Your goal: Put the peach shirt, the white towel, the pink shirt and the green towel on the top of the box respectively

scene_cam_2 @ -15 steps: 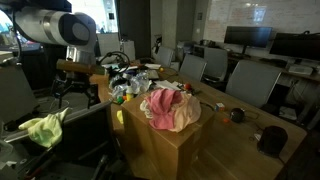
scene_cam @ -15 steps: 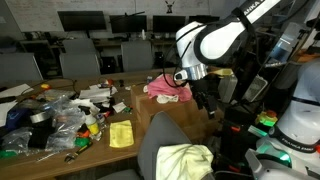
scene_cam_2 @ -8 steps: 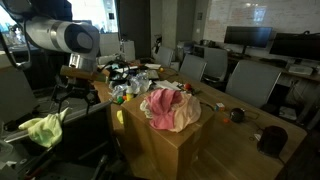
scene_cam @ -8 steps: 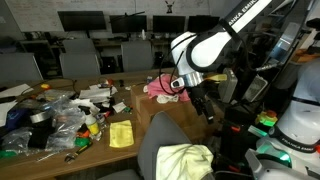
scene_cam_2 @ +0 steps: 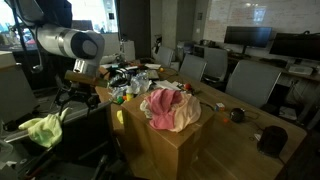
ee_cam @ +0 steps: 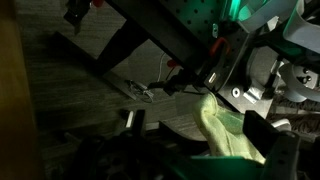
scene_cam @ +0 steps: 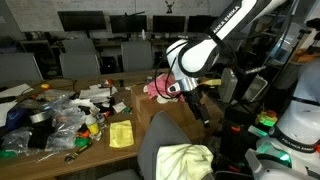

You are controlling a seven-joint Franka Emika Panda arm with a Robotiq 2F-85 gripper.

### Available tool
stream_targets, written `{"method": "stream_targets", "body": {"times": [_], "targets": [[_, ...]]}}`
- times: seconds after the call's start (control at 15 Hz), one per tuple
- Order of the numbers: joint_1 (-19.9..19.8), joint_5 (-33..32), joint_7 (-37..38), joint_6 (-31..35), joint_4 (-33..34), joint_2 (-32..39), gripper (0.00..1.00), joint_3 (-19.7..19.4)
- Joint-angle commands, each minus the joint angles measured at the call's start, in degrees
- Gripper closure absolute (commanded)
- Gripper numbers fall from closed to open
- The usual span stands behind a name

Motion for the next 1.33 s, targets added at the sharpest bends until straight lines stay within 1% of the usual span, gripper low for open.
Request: {"method": "stream_targets", "body": {"times": [0.0, 0.27, 0.4, 0.73, 1.0, 1.27], "targets": [[-1.29, 1.61, -0.59, 2.50, -0.10, 1.68, 0.00, 1.53], [-1.06, 1.01, 0.49, 8.28, -2.54, 2.06, 0.00, 2.60], [-0.83, 0.28, 1.67, 12.26, -4.39, 1.95, 0.00, 3.18], [-0.52, -1.51, 4.44, 18.23, -8.02, 4.52, 0.00, 4.63], [0.06, -1.09, 7.44, 20.24, -8.79, 5.90, 0.00, 6.86], [0.66, -0.59, 11.42, 19.59, -7.21, 6.41, 0.00, 9.31]]}}
